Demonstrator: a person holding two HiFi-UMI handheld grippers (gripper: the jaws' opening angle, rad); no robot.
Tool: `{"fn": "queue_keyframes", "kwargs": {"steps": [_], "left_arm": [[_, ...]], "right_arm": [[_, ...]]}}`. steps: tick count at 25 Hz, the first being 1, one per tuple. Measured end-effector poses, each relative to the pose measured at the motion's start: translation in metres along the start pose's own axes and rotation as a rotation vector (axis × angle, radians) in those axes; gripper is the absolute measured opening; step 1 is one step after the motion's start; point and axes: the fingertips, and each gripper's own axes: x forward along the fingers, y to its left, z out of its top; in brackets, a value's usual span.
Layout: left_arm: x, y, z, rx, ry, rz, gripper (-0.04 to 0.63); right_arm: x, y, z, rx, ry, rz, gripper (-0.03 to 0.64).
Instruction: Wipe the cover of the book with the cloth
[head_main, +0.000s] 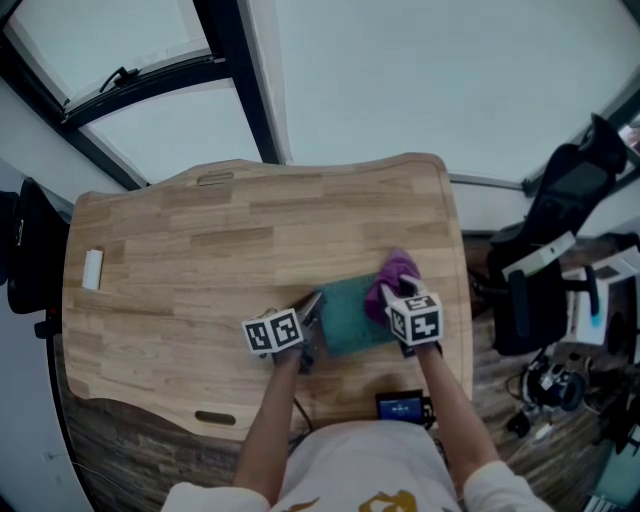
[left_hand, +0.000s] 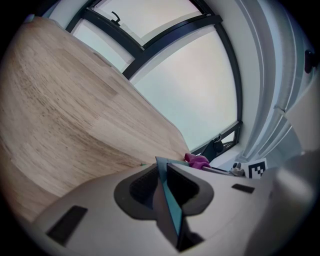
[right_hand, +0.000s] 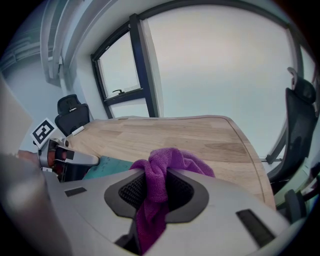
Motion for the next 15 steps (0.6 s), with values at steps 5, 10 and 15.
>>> {"fn": "queue_keyframes", "kwargs": {"steps": [5,10,15], "left_arm": [[0.001,0.0,0.0,0.003,0.0,-0.001,0.057],[0.001,0.001,0.0,0.003,0.001,-0.002,0.057],[0.001,0.0,0.0,0.0,0.003,-0.003,0.057]], "right_arm": [[0.002,0.018,0.001,-0.019,0.003,0.027,0.077],[0.005,0.029,0.001,-0.029,0.01,0.044,0.077],[0.006,0.039,0.002,-0.041,0.015,0.059,0.077]]}}
